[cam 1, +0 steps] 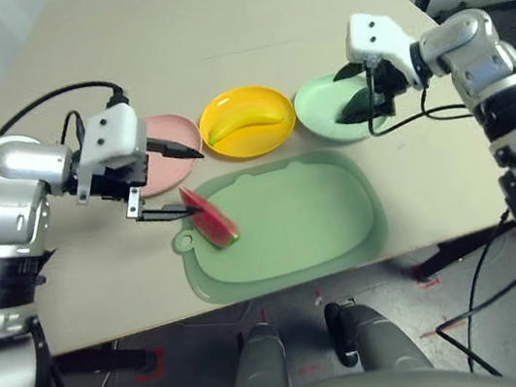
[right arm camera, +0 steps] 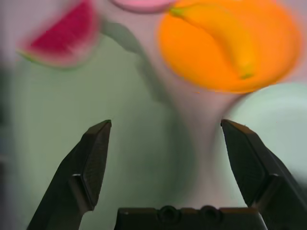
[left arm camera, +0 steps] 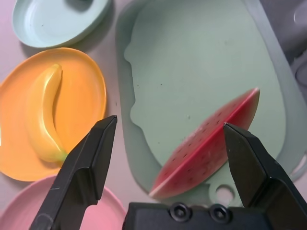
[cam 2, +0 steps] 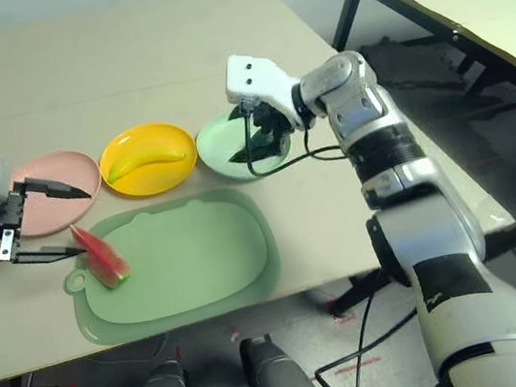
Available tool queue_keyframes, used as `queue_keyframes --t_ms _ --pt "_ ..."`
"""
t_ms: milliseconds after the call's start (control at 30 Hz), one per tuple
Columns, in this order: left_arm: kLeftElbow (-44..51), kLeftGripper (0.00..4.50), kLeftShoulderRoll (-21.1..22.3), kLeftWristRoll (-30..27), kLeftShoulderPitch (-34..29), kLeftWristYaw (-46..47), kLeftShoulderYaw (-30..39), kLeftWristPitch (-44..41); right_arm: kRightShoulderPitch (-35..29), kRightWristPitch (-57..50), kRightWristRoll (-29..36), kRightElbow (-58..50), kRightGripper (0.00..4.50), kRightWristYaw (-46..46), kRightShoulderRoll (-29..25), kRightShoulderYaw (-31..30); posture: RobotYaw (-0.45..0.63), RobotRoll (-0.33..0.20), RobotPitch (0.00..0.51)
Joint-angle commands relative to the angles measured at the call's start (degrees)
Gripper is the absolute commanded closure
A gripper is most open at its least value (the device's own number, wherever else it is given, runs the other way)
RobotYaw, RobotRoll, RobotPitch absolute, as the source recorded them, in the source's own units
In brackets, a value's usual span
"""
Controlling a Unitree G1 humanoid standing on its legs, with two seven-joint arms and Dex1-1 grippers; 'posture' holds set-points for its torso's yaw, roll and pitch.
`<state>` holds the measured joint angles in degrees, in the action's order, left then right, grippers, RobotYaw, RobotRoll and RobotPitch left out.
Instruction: Place the fruits into color-matched plates.
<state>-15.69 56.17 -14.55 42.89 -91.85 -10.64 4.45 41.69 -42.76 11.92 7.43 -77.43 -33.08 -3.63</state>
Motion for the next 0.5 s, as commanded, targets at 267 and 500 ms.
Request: queue_keyframes --t_ms 267,500 --pt "-12.9 0.0 2.4 -1.2 11.4 -0.7 -19.1 17.3 -30.2 13.0 14.1 -23.6 0.05 13.2 15.9 9.7 0.01 0.0 0.126" --pt "-15.2 0.0 0.5 -2.4 15.2 -0.7 -26.8 21.9 -36.2 47.5 6.1 -10.3 0.05 6.4 15.2 2.7 0.0 0.0 0.119"
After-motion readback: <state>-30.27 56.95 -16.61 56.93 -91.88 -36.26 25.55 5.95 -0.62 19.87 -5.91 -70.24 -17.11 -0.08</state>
